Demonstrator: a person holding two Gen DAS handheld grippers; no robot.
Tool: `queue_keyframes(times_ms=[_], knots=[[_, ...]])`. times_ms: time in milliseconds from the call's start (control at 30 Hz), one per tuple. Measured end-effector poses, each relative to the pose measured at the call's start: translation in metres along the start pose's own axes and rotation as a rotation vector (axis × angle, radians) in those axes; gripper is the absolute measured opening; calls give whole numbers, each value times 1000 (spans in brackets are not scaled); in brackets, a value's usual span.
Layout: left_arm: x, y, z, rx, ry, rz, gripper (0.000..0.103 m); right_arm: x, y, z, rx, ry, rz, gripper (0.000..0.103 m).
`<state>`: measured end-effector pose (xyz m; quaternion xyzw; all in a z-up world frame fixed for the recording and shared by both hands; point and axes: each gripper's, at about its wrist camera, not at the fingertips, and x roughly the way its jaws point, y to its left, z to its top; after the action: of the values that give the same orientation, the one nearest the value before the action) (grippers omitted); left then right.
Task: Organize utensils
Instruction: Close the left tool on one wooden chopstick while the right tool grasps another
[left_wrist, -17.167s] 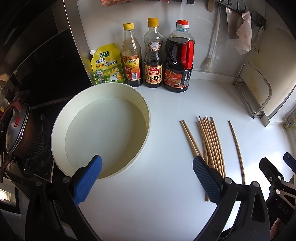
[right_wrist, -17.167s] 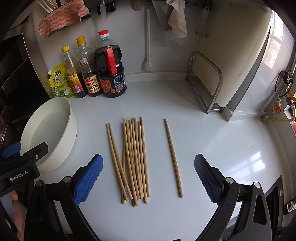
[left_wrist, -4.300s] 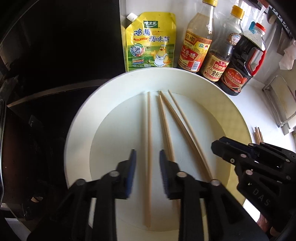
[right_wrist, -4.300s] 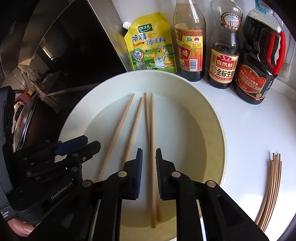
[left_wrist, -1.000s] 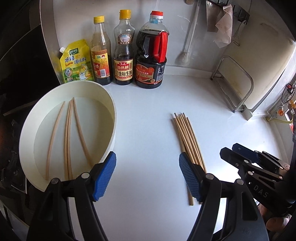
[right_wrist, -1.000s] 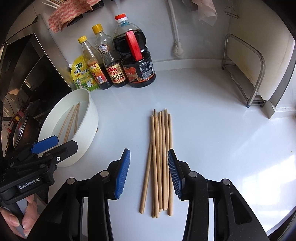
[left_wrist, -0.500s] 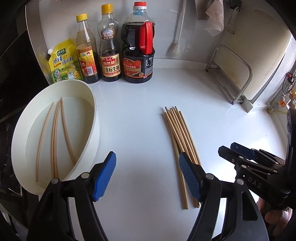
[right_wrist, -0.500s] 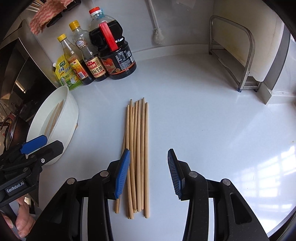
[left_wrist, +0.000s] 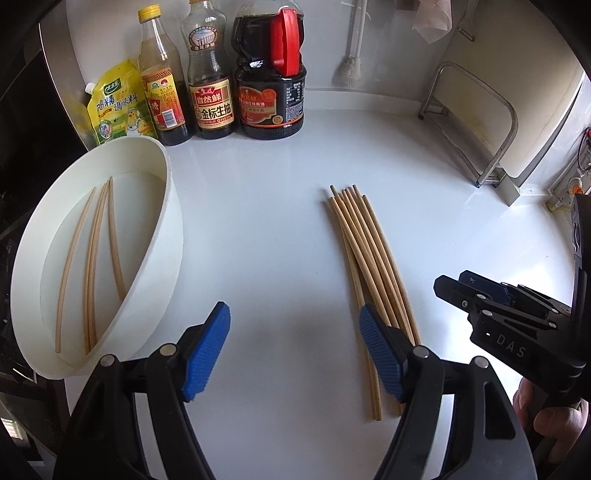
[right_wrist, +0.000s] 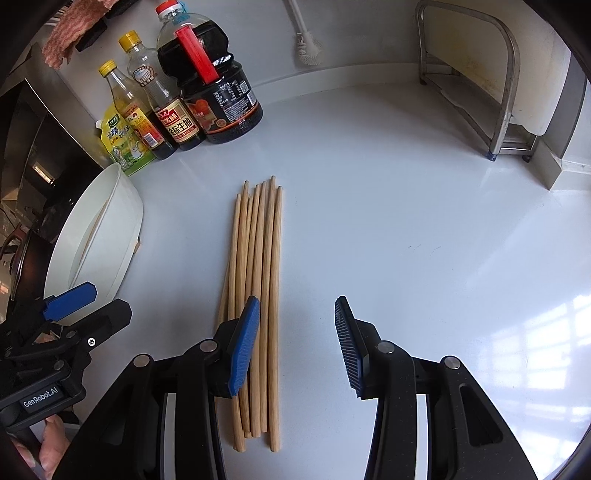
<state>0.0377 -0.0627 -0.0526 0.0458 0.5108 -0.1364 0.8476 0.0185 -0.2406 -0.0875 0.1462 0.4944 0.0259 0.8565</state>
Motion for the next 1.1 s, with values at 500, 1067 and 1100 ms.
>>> queue_keyframes(times_ms=[500, 1067, 1100], knots=[[27, 3, -8, -48, 4, 23, 74, 29, 1, -2, -87, 63, -42, 47], [38, 2, -8, -62, 53, -3, 81, 31, 11, -7, -178, 59, -112, 48], [39, 2, -8, -63, 55, -4, 81, 30, 10, -7, -177, 58, -114, 48]])
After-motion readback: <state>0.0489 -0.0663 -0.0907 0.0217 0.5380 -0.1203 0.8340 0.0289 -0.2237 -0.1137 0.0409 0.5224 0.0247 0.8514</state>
